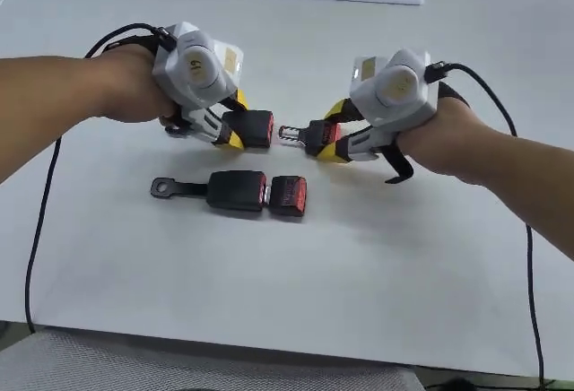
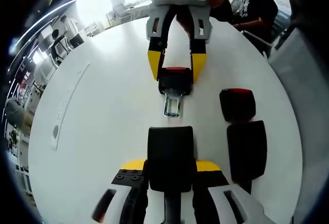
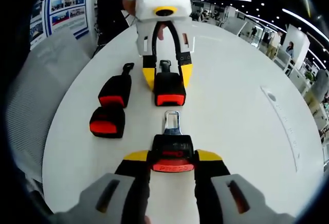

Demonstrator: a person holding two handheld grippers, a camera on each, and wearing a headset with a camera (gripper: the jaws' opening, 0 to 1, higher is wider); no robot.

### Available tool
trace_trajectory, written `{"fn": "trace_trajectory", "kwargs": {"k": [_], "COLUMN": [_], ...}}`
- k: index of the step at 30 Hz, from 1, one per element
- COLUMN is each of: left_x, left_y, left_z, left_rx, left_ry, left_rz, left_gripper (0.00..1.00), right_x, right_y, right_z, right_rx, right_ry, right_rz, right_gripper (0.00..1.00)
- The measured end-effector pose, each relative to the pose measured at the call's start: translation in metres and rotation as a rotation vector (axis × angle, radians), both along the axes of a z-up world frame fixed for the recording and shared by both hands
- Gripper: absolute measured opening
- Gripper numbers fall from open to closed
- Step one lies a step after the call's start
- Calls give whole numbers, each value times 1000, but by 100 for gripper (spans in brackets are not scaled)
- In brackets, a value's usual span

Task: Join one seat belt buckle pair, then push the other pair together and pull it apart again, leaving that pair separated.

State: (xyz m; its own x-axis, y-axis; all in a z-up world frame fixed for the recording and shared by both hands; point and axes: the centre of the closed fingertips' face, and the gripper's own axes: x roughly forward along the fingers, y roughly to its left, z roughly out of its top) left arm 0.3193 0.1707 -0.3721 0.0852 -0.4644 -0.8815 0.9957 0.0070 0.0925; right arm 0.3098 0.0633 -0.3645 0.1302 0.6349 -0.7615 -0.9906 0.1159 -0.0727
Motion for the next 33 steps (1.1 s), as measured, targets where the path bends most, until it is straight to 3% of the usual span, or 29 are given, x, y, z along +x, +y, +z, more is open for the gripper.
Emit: {"fn": "trace_trajectory", "kwargs": {"k": [9,15,20,25,31,33], "left_x": [-1,0,0,0,2,-1], "left_y": [0,0,1,1,5,4], "left_z": [0,-1,-1,0,2,9], "left_rx": [-2,1,5,15,29,7], "left_ry": [-3,-2,-10,-20,-27,-28], "left_rz": [0,-3,6,8,69,83], "left_gripper": [33,33,33,34,39,41], "right_x": [-5,-10,-10,-10,-9,-11], "right_y": [-54,-75,-72,-74,-75,-79], "right_z": [1,2,2,-4,11,15], "right_rx": [-49,-83,-114,-192,-164,-166], "right_ry": [-1,-1,-18,-45,-48,-46], "right_rz": [-23,-24,-4,10,-88,-108], "right_gripper": [33,33,33,35,45,46]}}
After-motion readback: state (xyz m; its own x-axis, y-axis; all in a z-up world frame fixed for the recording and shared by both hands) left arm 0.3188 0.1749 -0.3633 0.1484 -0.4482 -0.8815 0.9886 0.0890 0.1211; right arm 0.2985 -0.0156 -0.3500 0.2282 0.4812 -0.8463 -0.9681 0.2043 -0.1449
